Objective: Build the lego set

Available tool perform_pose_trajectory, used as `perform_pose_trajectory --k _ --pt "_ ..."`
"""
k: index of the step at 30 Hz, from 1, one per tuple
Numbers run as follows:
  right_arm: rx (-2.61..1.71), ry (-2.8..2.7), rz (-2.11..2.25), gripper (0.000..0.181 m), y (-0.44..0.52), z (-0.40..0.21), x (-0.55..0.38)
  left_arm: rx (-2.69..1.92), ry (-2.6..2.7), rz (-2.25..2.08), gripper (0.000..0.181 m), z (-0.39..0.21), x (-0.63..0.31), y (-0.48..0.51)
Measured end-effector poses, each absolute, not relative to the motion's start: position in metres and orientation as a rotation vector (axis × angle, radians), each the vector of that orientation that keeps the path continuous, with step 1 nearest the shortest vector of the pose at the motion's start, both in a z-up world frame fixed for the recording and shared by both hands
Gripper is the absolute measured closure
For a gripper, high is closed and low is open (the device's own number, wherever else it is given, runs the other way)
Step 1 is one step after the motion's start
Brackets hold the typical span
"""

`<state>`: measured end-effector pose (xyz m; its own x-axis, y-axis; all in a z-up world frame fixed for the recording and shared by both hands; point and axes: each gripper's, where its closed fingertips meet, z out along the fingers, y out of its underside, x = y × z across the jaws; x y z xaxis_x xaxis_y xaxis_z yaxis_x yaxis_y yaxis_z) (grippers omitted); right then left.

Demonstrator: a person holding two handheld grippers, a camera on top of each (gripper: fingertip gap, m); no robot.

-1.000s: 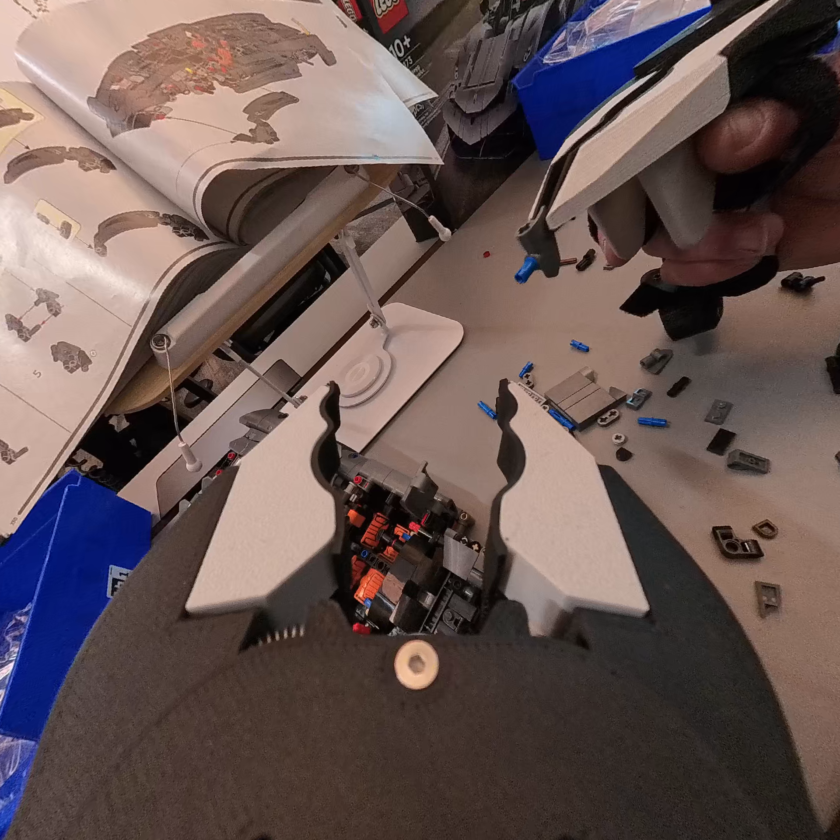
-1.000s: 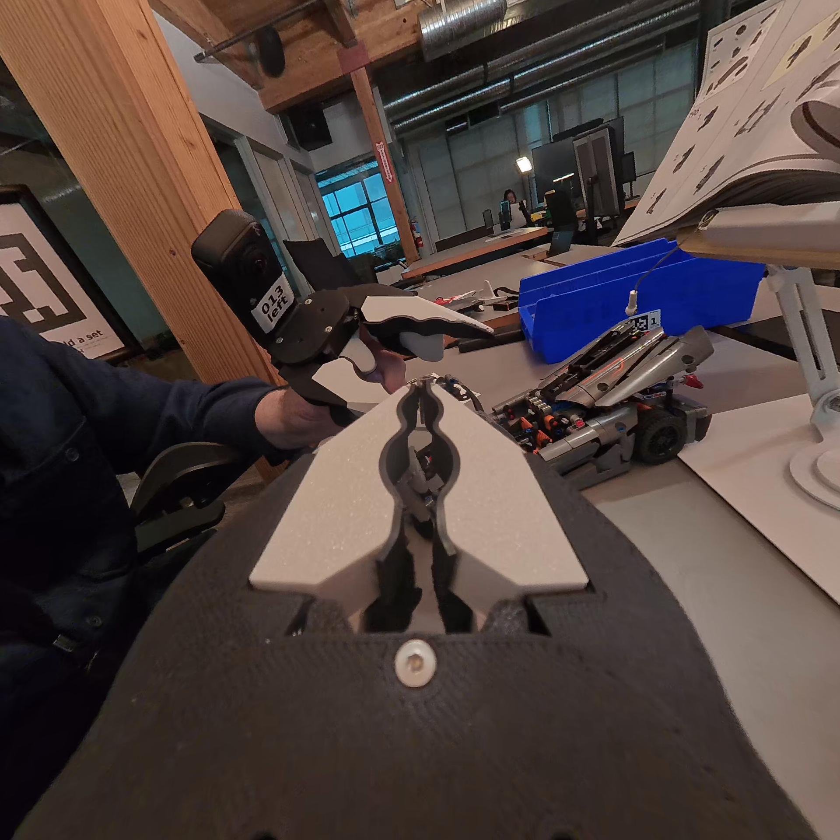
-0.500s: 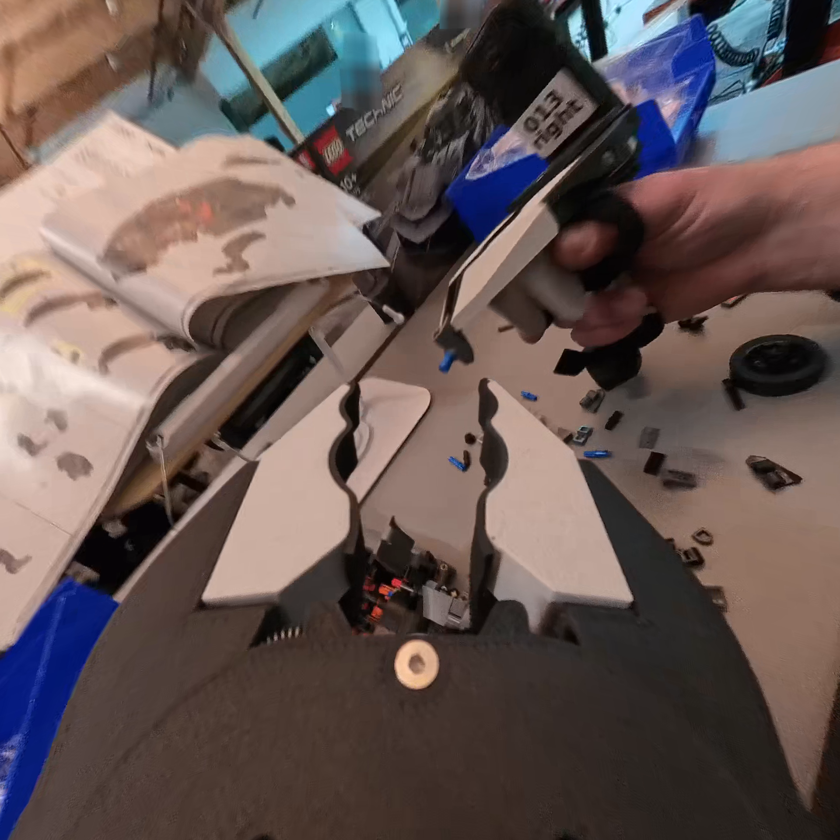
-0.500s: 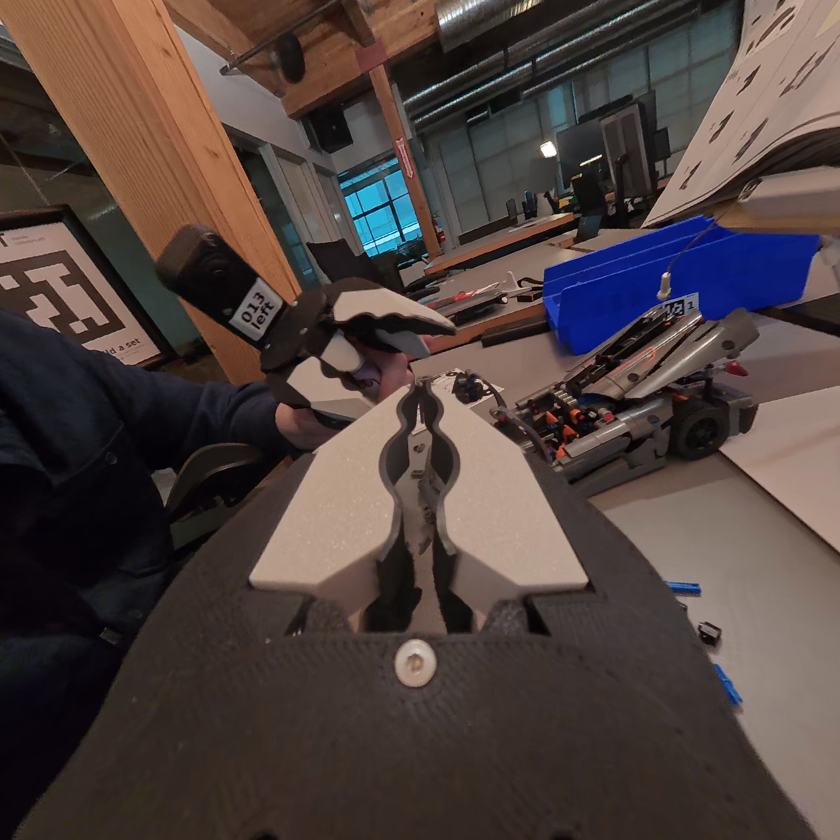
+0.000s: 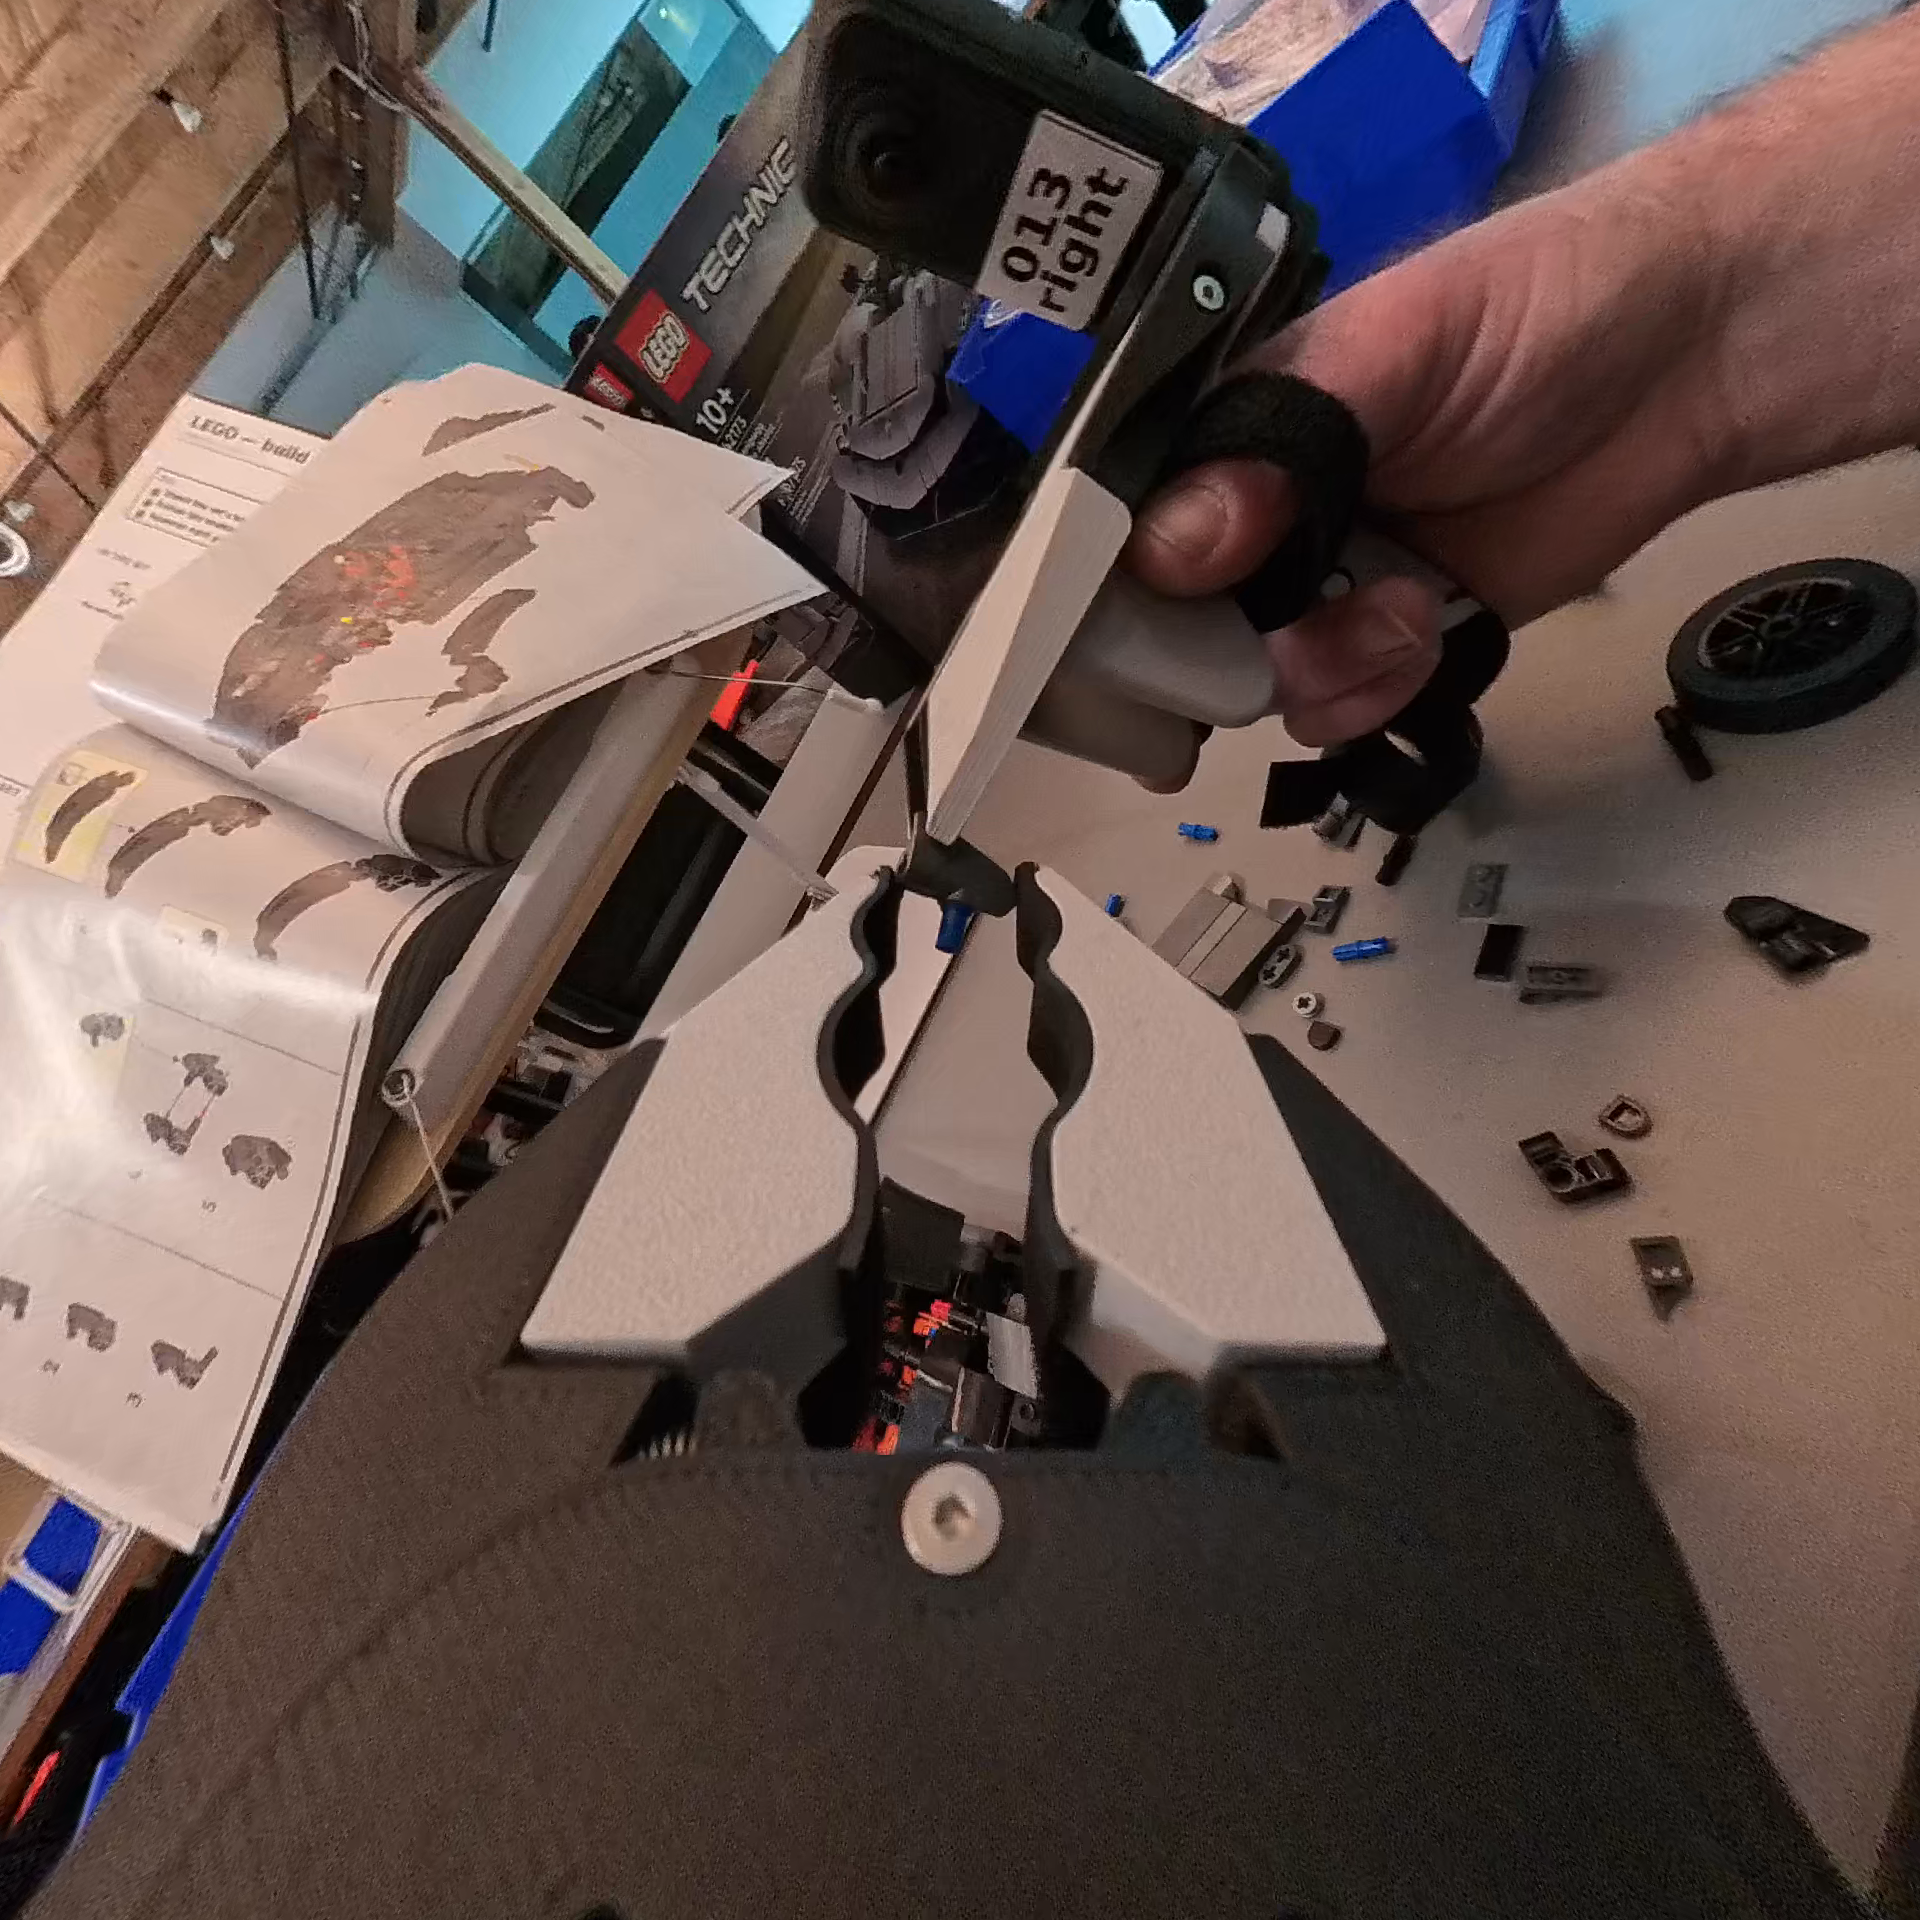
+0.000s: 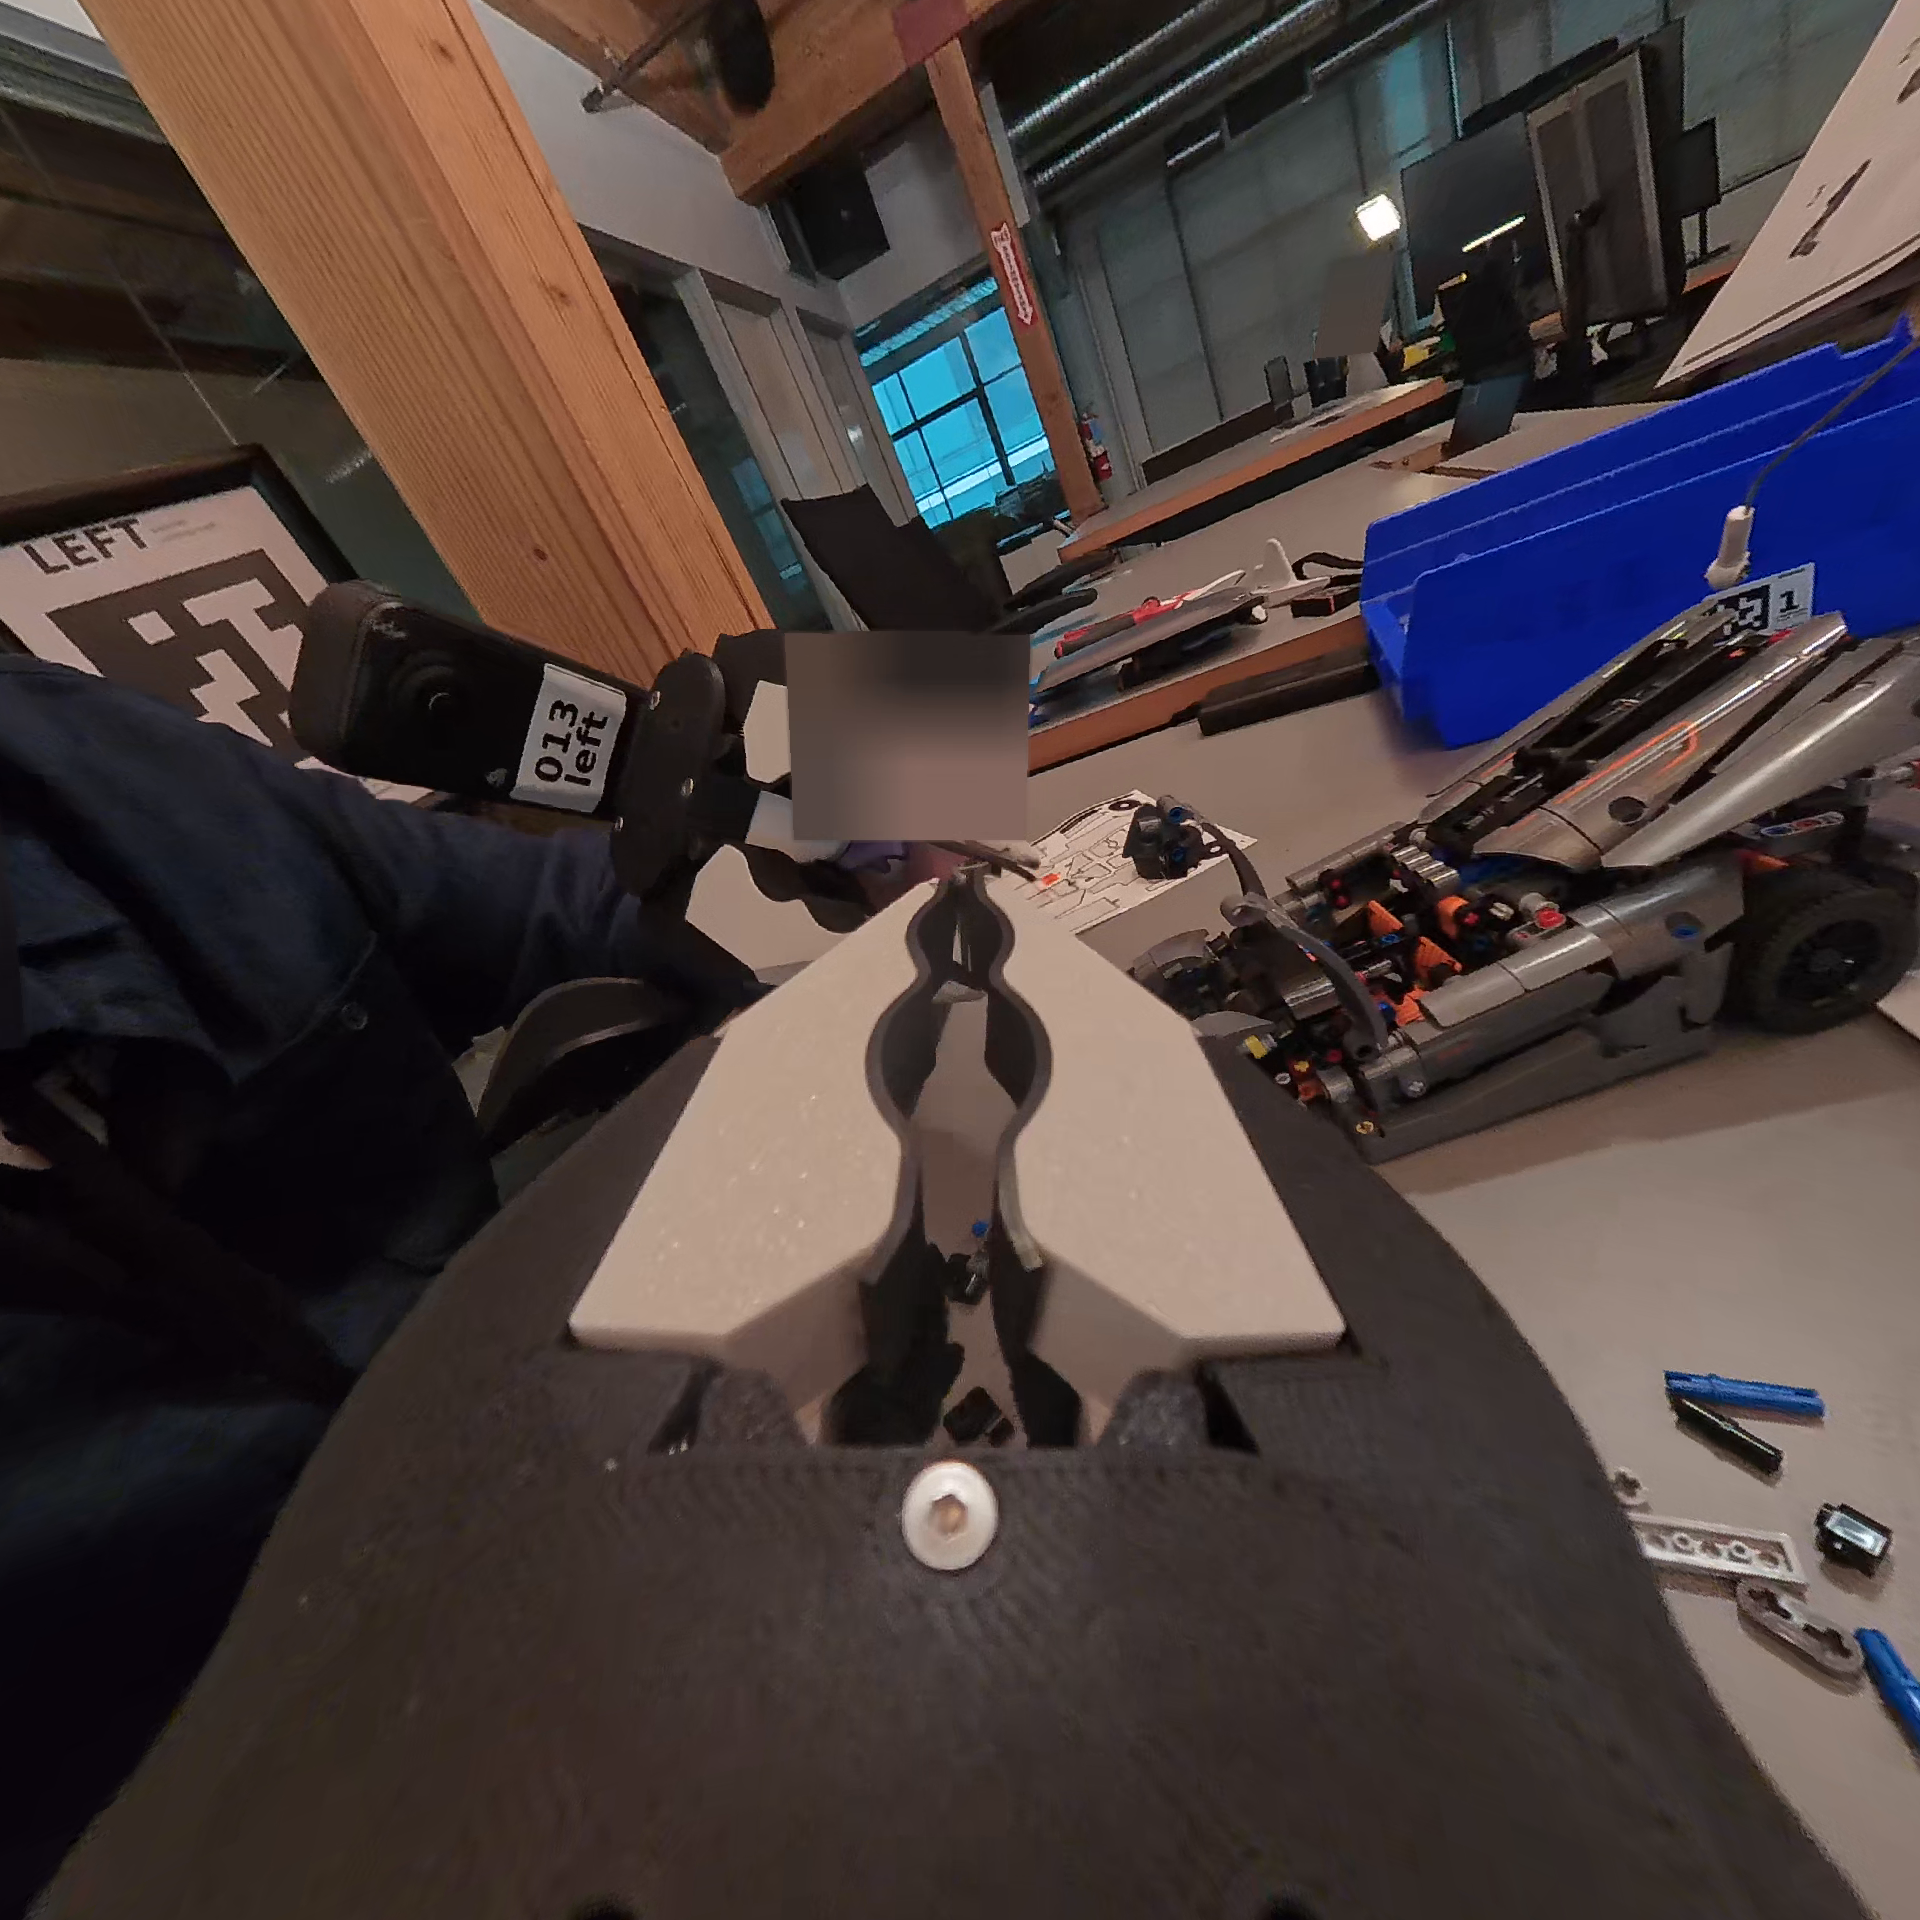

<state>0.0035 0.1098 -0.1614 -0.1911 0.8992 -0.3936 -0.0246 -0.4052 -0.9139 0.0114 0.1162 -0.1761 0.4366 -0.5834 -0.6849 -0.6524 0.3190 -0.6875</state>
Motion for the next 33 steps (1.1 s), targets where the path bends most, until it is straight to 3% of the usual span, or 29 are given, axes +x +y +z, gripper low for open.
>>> perform_pose_trajectory --k 2,5,13,16,20,27,33 --pt "-1.361 -1.025 1.680 0.180 0.113 -0.159 0.002 -1.336 1.195 0.081 0.161 -0.171 0.008 0.118" --pt "-1.365 -0.990 1.697 0.165 0.113 -0.158 -0.001 -1.328 1.151 0.065 0.162 -0.162 0.005 0.118" --pt "-1.374 -1.010 1.649 0.181 0.112 -0.158 -0.001 -1.304 1.158 0.054 0.160 -0.161 0.008 0.117" --pt "-1.384 -1.118 1.508 0.181 0.109 -0.163 0.001 -1.303 1.193 -0.031 0.152 -0.163 0.011 0.111" --pt "-1.396 -1.177 1.353 0.181 0.111 -0.165 0.007 -1.294 1.109 -0.327 0.165 -0.139 0.010 0.097" --pt "-1.407 -1.347 1.047 0.181 0.109 -0.185 -0.001 -1.432 1.156 -0.371 0.166 -0.166 0.003 0.110" --pt "-1.404 -1.409 0.920 0.181 0.108 -0.194 -0.004 -1.471 1.276 -0.259 0.181 -0.187 0.008 0.109"
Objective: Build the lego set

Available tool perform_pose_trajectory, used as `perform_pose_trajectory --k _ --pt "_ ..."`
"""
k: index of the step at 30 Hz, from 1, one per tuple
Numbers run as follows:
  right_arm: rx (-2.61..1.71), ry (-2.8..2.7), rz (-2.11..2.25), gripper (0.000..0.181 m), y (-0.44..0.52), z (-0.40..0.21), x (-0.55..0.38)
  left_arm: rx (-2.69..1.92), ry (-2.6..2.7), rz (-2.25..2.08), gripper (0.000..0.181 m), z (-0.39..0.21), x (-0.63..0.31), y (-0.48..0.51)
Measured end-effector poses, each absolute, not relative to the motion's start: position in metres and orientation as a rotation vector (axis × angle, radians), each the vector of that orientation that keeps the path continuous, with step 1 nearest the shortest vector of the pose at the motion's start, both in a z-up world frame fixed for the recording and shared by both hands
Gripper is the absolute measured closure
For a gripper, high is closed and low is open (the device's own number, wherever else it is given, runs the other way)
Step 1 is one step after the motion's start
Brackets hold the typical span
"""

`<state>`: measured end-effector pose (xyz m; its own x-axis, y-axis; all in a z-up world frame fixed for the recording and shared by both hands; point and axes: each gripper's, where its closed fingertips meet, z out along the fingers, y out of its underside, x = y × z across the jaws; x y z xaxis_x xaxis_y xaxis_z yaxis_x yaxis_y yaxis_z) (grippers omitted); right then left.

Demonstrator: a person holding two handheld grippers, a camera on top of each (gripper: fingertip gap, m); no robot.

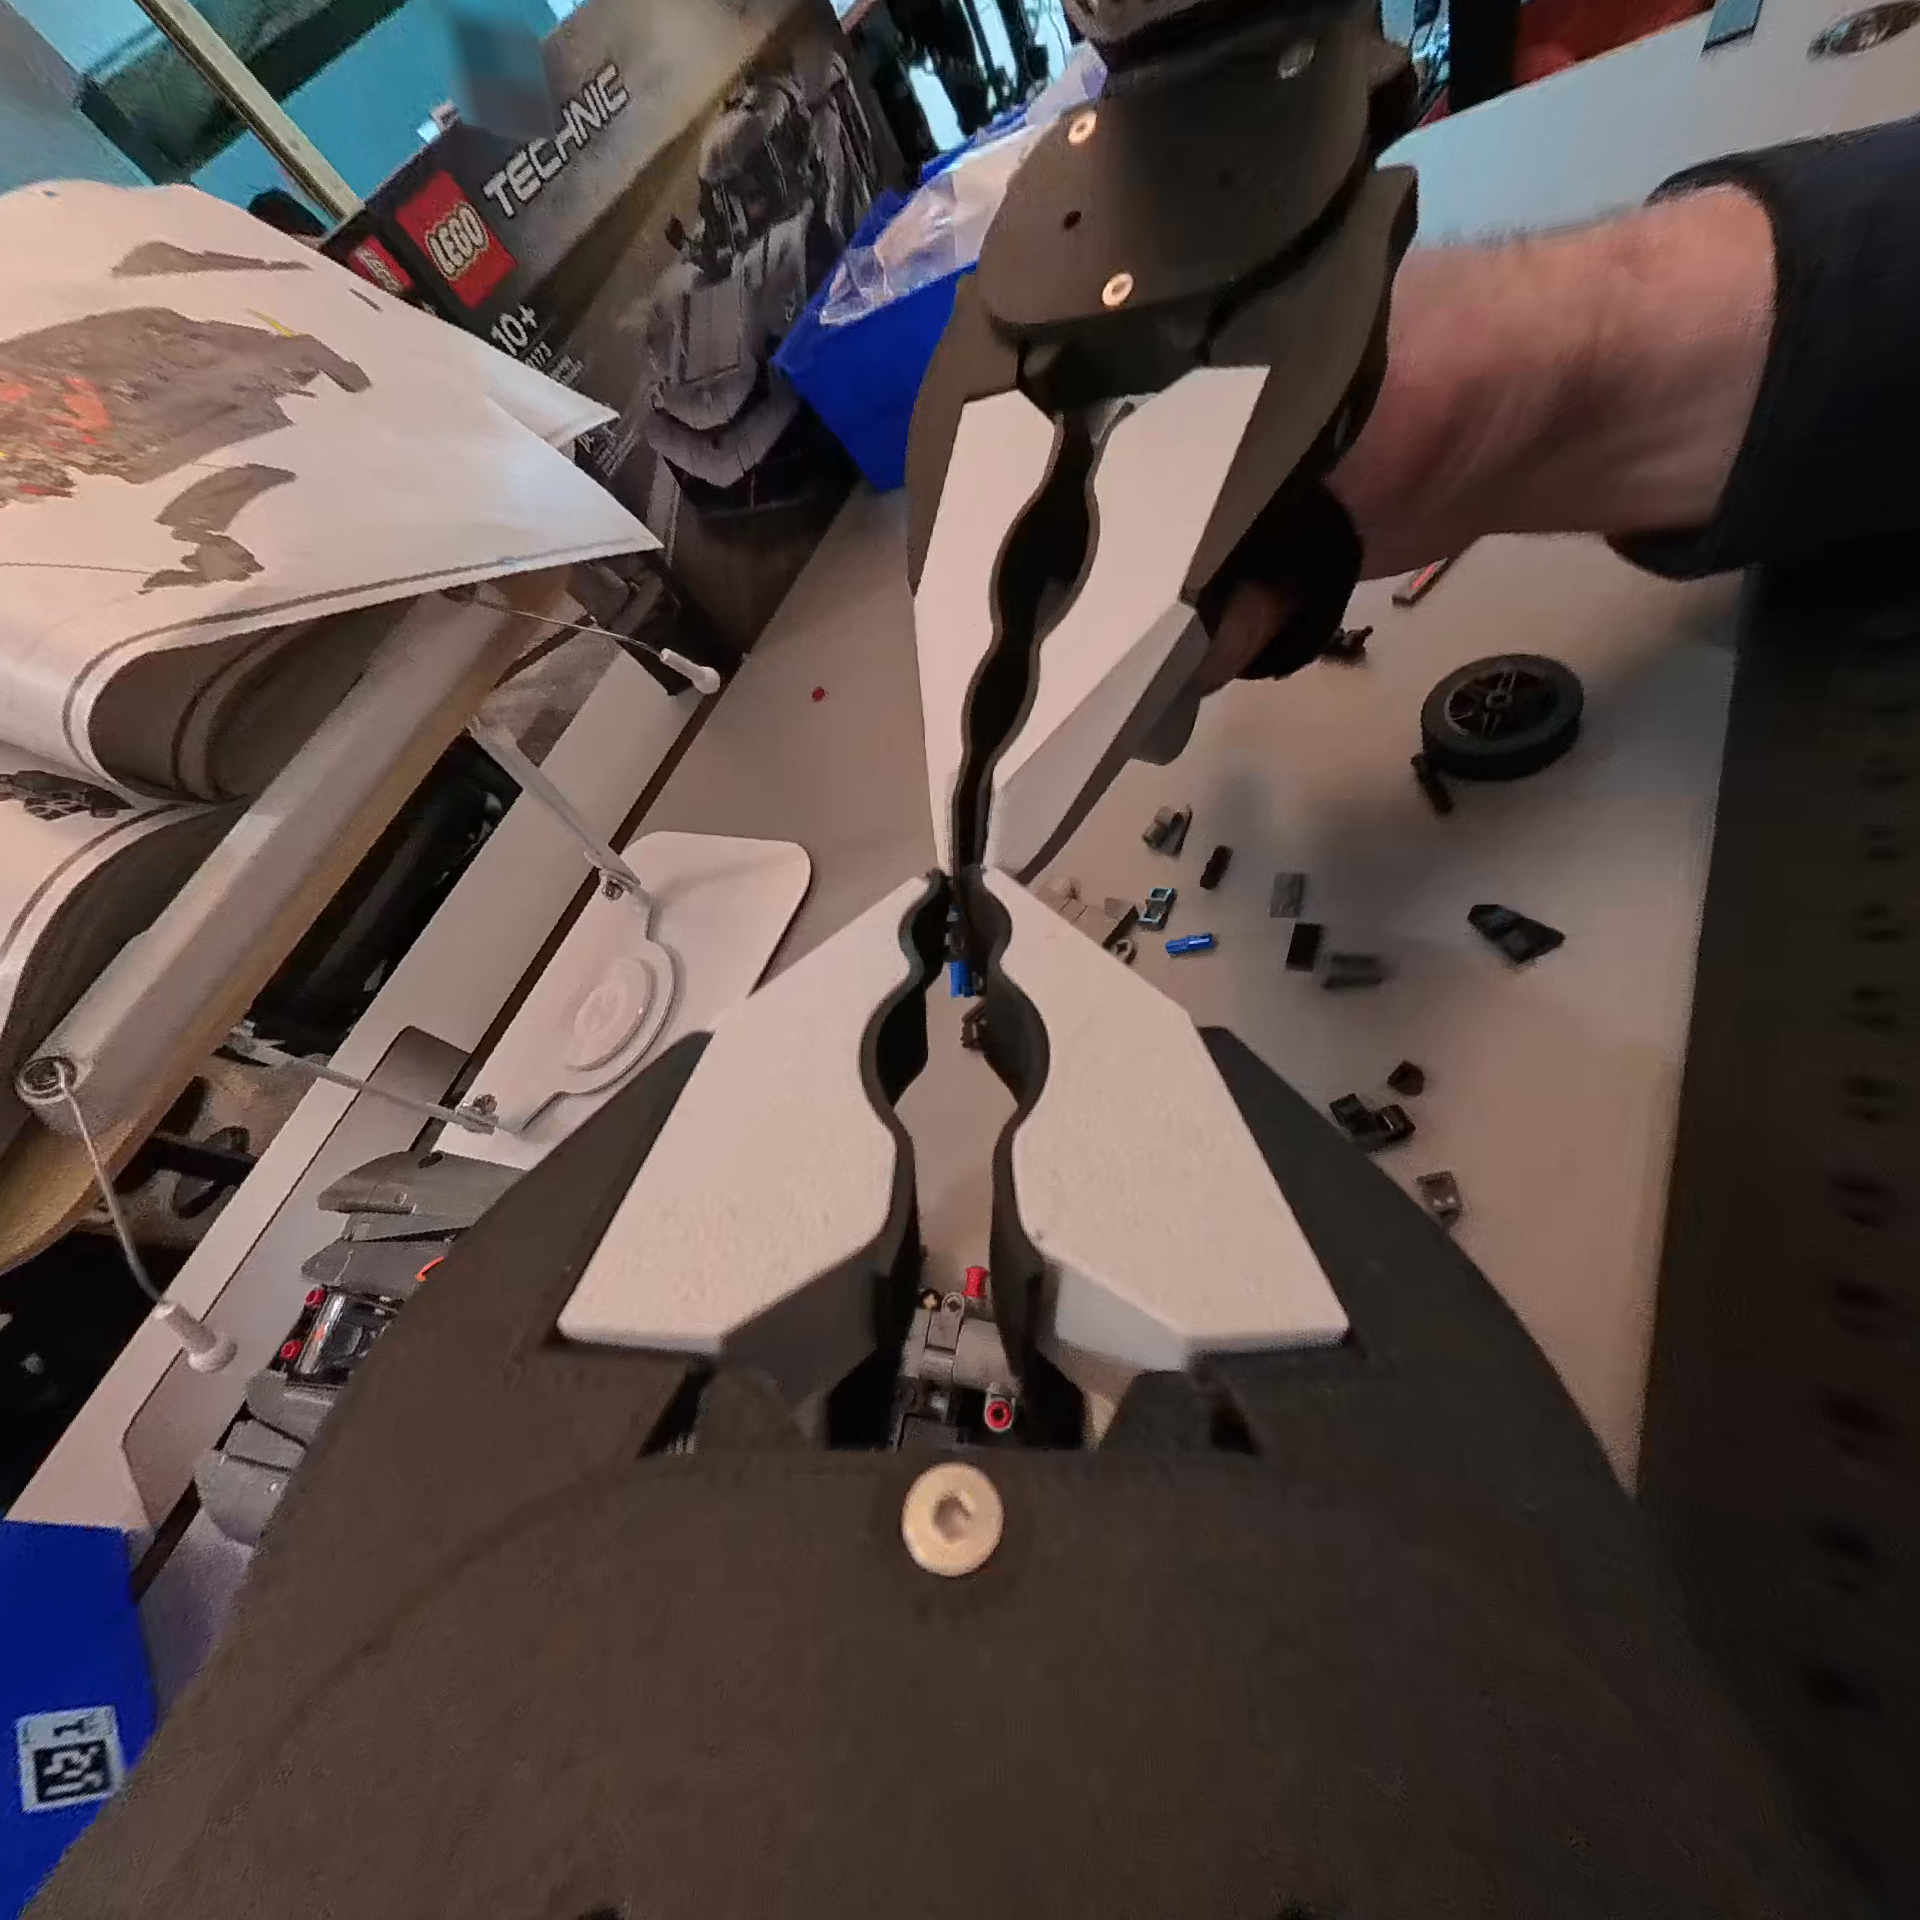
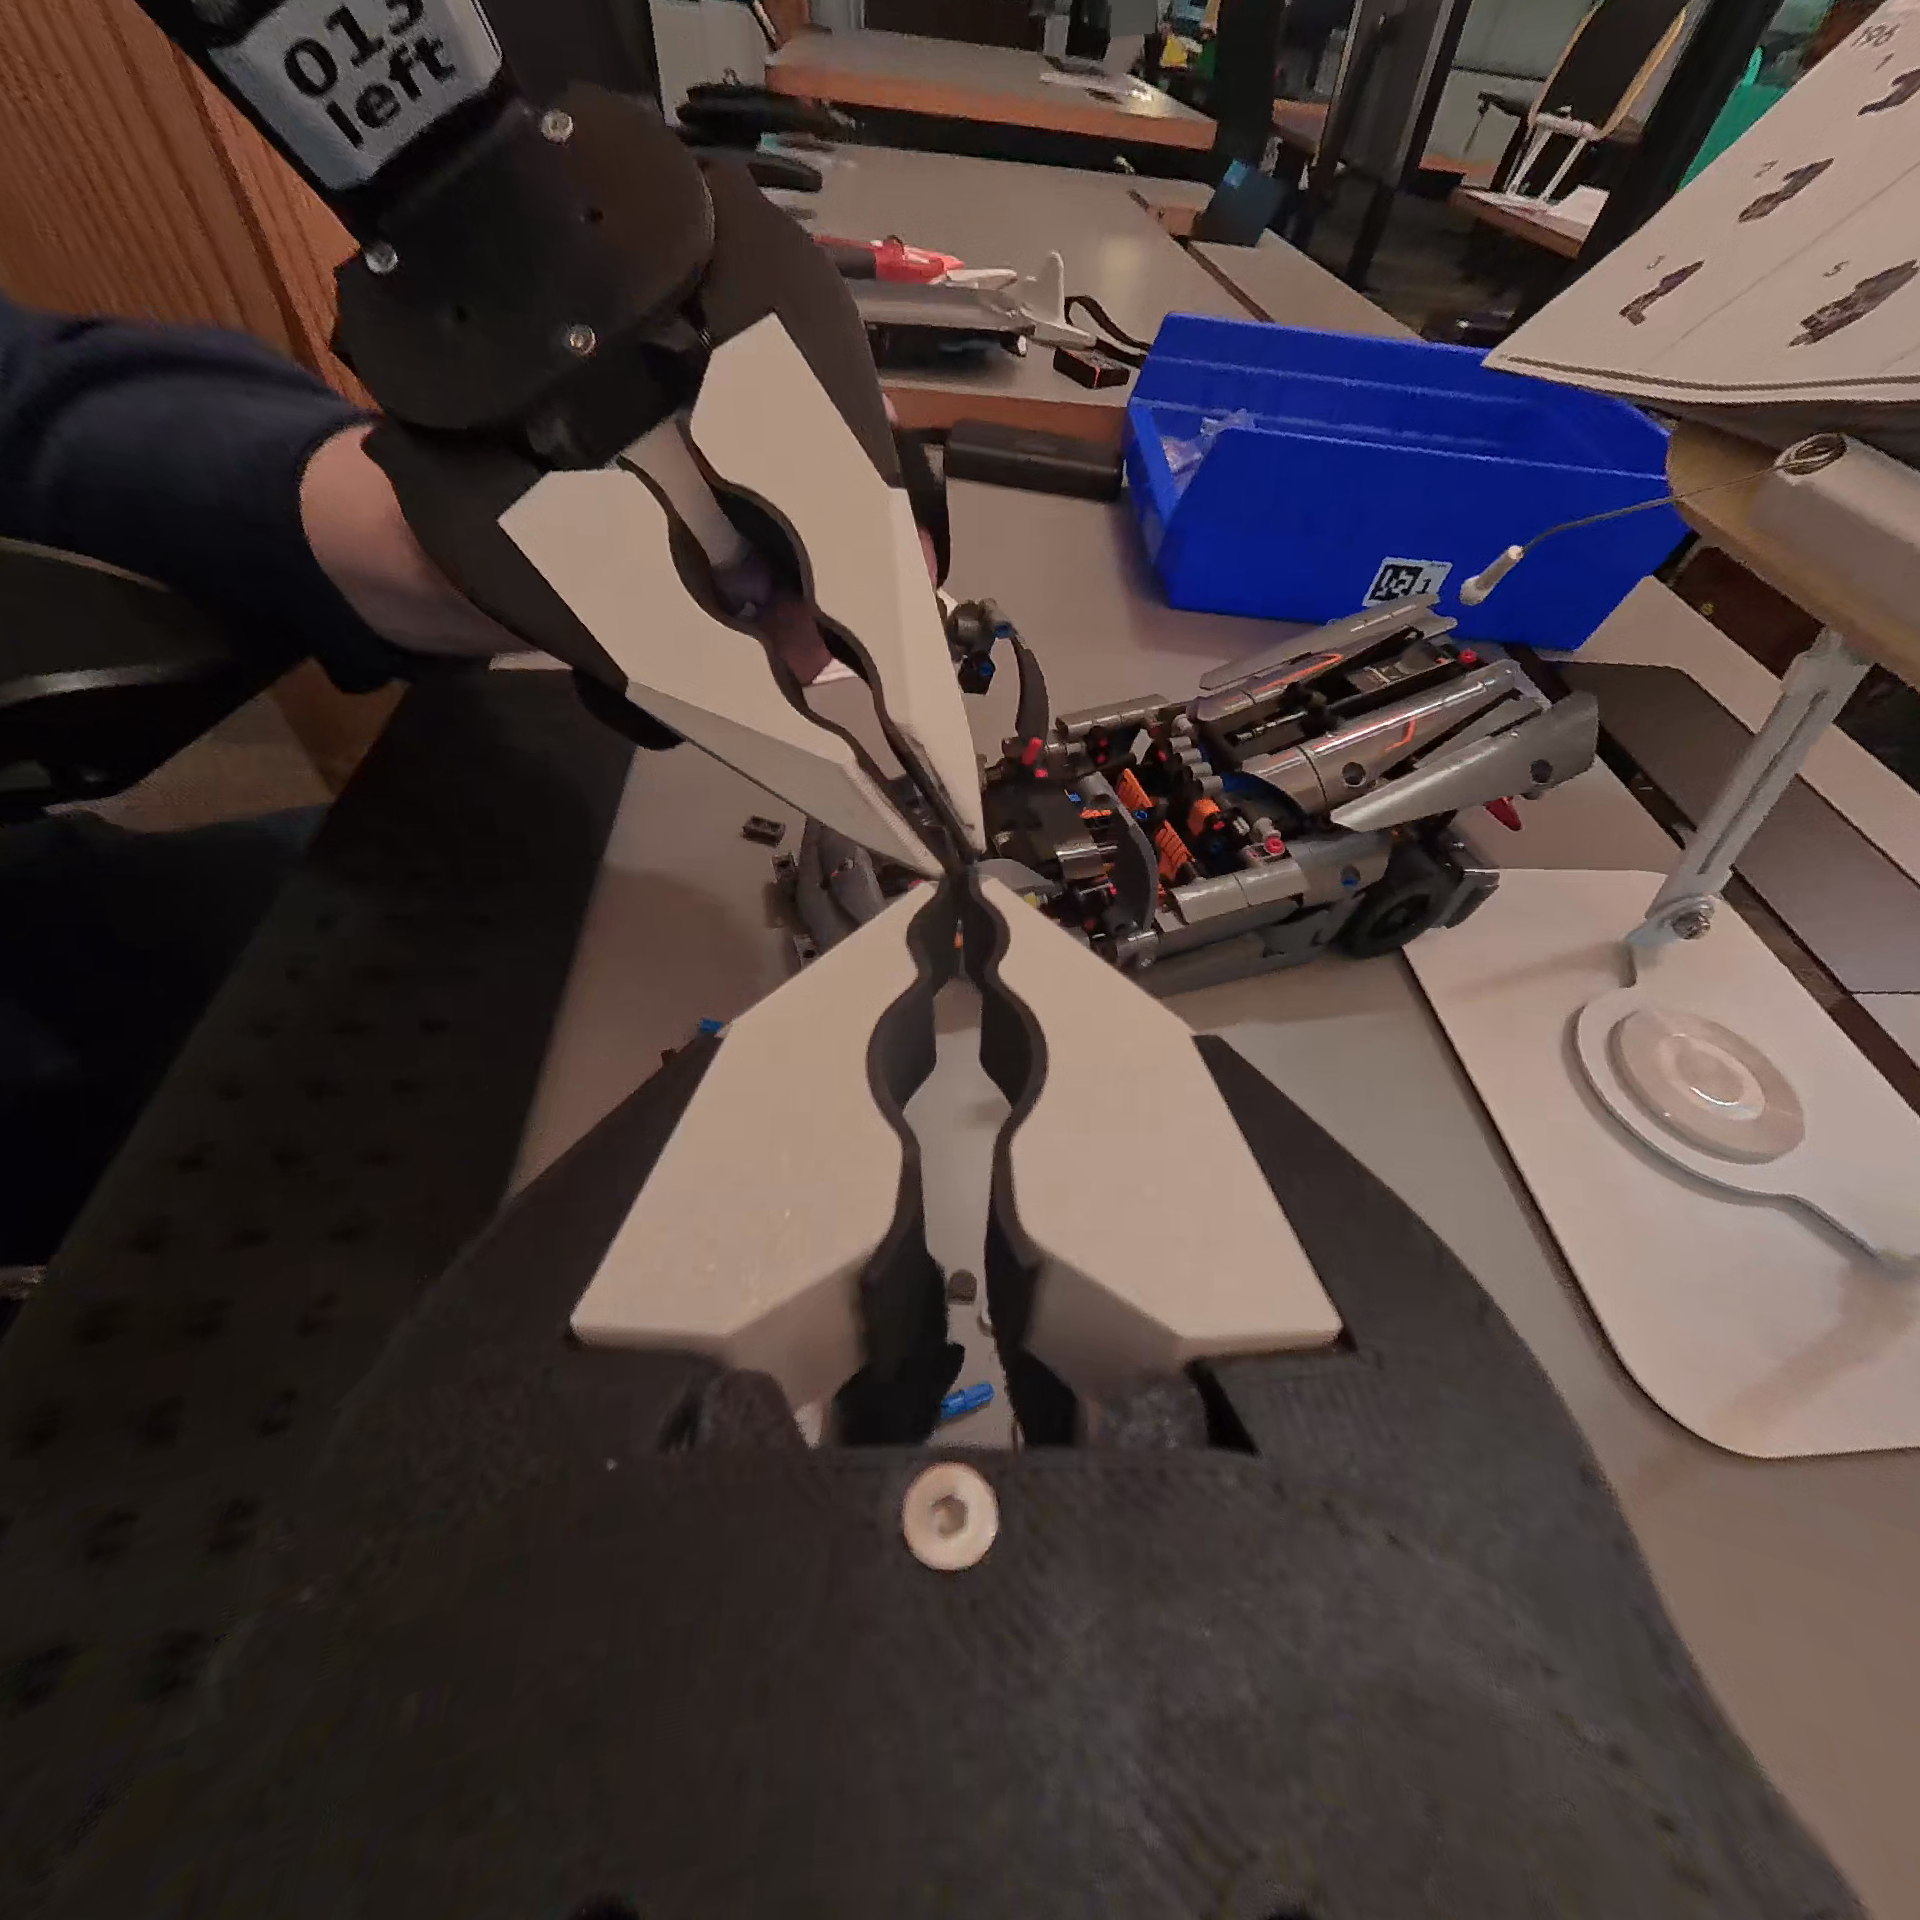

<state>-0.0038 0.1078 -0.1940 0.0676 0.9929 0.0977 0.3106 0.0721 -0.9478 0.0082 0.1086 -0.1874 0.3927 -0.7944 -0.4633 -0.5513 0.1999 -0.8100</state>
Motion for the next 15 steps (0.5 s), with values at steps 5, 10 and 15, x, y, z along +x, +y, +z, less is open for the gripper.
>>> perform_pose_trajectory --k 5,10,15 --pt "-1.397 -1.404 0.851 0.181 0.111 -0.193 -0.004 -1.494 1.262 -0.248 0.181 -0.188 0.007 0.110" --pt "-1.349 -1.238 0.967 0.178 0.117 -0.169 0.000 -1.483 1.112 -0.452 0.181 -0.166 0.004 0.110" --pt "-1.326 -1.193 1.182 0.173 0.106 -0.159 -0.006 -1.417 0.979 -0.866 0.181 -0.144 0.005 0.099"
